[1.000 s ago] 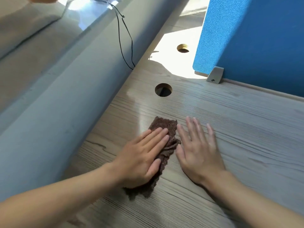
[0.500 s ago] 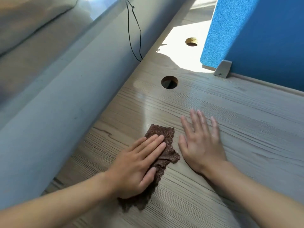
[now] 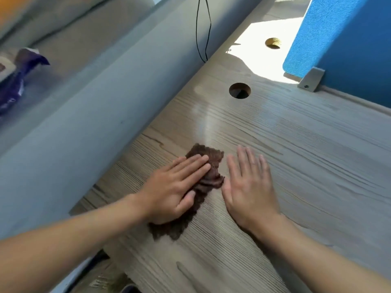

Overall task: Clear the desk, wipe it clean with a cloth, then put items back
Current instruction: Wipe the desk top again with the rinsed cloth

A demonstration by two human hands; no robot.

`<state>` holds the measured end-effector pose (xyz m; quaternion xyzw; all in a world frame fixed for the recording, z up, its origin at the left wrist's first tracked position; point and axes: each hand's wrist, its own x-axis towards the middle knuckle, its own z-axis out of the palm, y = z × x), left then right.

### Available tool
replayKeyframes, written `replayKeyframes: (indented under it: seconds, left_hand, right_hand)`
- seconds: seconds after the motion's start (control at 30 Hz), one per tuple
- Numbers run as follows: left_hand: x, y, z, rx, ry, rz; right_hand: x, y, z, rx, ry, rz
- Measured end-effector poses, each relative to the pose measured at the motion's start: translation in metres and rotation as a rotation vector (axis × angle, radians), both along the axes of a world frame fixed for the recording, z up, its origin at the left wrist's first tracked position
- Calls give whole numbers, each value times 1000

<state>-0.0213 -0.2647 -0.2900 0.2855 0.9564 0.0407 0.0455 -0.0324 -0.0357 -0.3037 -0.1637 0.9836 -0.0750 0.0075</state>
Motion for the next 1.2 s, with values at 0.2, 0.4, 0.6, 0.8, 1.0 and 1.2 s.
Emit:
replayKeyframes:
  seconds: [0.2, 0.4, 0.6, 0.8, 1.0, 1.2]
  left_hand:
    - [-11, 10, -7, 9, 58, 542]
    - [83, -3, 3, -5, -24, 96]
    - [16, -42, -6, -32, 61, 627]
    - [123, -12, 1, 35, 4, 292]
    - [54, -85, -5, 33, 64, 687]
    - [130, -77, -1, 14, 39, 433]
  right_hand:
    - [2, -1, 1, 1, -8, -9]
    - [1, -2, 1, -3, -11, -10]
    - [2, -1, -1, 8, 7, -12]
    - [4, 0, 0, 4, -16, -10]
    - [4, -2, -1, 11, -15, -10]
    - [-7, -9, 5, 72, 18, -2]
